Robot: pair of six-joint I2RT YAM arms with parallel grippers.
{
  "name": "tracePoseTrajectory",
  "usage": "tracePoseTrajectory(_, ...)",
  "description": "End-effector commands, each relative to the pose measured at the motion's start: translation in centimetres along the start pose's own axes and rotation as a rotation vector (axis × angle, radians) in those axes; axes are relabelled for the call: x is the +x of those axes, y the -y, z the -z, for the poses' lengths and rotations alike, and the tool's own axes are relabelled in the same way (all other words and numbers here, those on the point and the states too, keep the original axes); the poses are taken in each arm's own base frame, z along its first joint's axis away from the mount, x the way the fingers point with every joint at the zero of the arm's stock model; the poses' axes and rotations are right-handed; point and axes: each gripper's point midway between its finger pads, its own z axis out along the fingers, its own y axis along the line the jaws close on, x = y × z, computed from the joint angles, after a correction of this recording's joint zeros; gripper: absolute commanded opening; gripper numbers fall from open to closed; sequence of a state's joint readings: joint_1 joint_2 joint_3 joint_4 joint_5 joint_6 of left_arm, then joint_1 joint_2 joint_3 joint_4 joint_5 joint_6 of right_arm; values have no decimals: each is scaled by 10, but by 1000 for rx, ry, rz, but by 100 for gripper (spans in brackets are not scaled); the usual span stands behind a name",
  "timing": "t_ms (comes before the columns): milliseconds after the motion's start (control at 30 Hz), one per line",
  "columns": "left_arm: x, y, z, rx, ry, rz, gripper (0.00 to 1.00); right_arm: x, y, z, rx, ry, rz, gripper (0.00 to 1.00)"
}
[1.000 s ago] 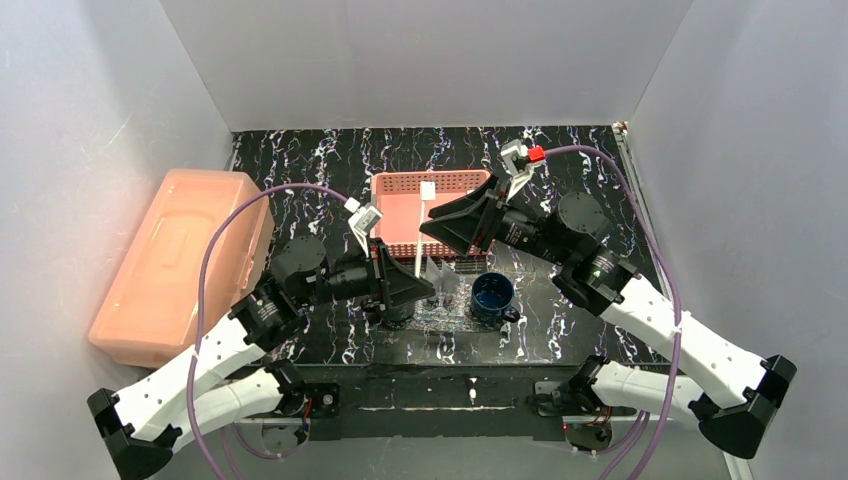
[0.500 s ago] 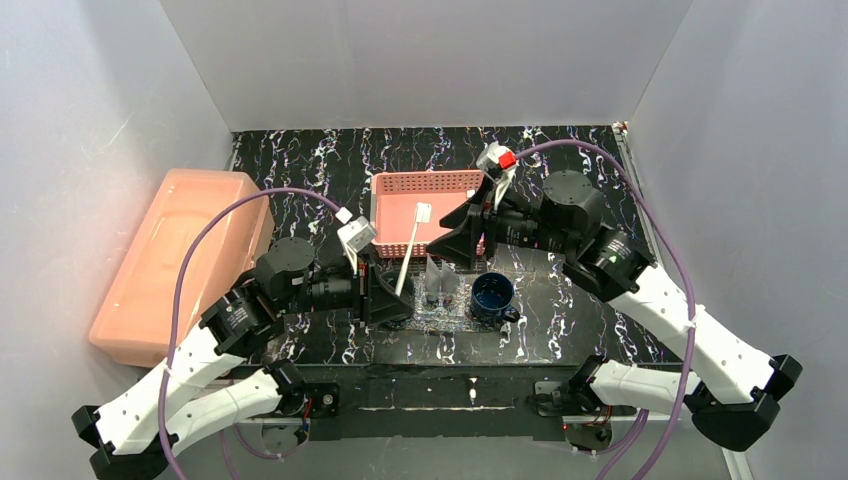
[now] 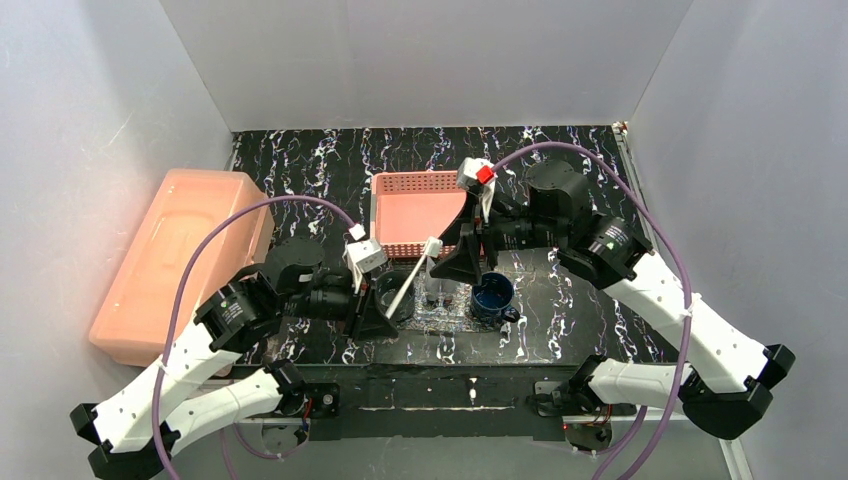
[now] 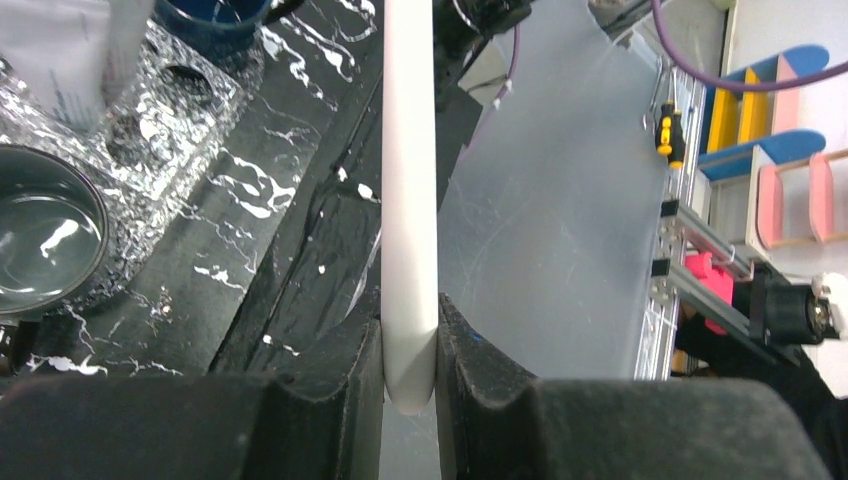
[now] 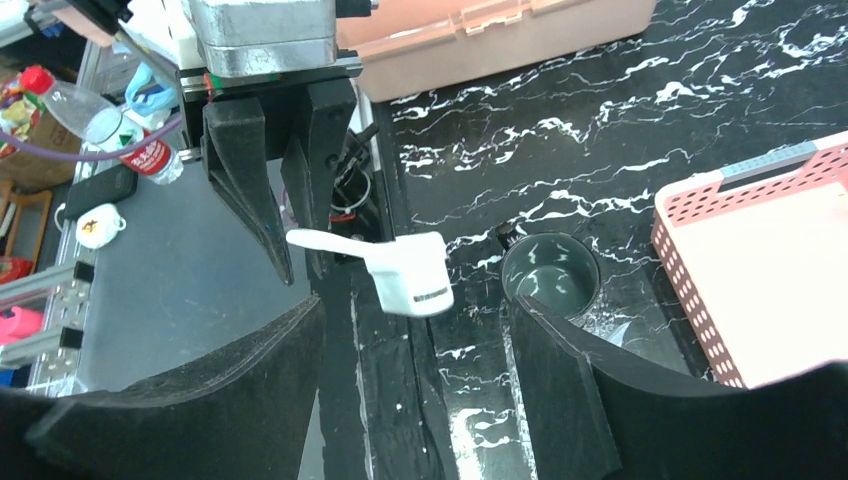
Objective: Prepare toiletry sets of a toothbrush and toothpaste on the tray
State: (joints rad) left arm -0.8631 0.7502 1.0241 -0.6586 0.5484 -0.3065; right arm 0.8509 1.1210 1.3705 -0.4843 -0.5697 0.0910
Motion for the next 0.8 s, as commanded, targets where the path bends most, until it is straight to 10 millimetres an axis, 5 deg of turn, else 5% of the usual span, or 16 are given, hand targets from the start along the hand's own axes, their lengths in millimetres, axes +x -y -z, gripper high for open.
tracePoseTrajectory(0, 16, 12, 9, 69, -101, -53, 0, -14, -18, 9, -79, 8, 77, 75)
tracePoseTrajectory(767, 38, 19, 17, 134, -196, -88, 0, 1, -52, 7, -331, -32, 28, 62)
